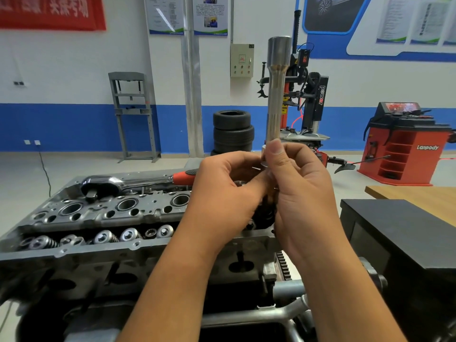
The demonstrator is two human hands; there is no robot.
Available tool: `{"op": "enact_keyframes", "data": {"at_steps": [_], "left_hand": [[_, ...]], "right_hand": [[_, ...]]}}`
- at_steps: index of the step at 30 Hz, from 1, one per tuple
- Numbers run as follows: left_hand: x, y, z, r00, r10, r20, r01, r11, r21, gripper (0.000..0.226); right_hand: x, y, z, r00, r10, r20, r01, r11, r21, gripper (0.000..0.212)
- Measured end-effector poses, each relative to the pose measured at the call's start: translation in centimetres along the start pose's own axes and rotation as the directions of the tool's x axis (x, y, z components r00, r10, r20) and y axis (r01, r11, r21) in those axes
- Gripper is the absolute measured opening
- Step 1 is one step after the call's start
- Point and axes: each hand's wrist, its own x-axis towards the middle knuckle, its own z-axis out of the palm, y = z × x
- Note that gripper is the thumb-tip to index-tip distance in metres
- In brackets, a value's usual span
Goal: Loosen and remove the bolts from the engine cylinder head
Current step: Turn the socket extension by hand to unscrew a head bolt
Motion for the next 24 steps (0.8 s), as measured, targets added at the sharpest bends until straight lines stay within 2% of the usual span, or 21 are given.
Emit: {"op": "enact_keyframes", "data": {"at_steps": [4,10,13,15,17,21,24], "left_hand": [[-0.12,0.27,0.05,0.999,-0.028,0.025,0.029,0.997,-0.065,0.016],[-0.03,0.06,0.13,0.999,0.004,-0.051,-0.002,0.999,0.039,0.014],[-0.22,0.35,0.05,1.0,0.007,0.004,-0.007,1.0,-0.021,0.012],[-0.32,0.58,0.06,0.999,-0.012,0.049,0.015,0.998,-0.06,0.015],[-0.22,0.56,0.15,0.999,-0.009,0.035,0.01,0.999,-0.036,0.015],[-0.04,0.2,0.19,0.999,-0.011,-0.04,0.012,1.0,0.027,0.015],[-0.17,0.38,0.12,1.0,0.005,-0.003,-0.005,1.0,0.017,0.015]], "right_hand": [[0.08,-0.06,-0.1,1.0,0.025,0.012,-0.025,1.0,0.006,0.033],[0.25,0.09,0.02,0.999,-0.026,-0.031,0.026,1.0,-0.014,0.032],[0.17,0.14,-0.08,1.0,-0.013,0.001,0.013,1.0,-0.012,0.031],[0.21,0.13,-0.11,1.0,0.007,-0.005,-0.007,1.0,-0.022,0.037],[0.29,0.12,-0.13,1.0,0.018,-0.023,-0.018,1.0,-0.007,0.04],[0.27,0.02,0.09,0.999,-0.014,-0.036,0.013,1.0,-0.027,0.032],[0.25,0.22,0.02,1.0,-0.013,-0.023,0.011,0.998,-0.067,0.034]]}}
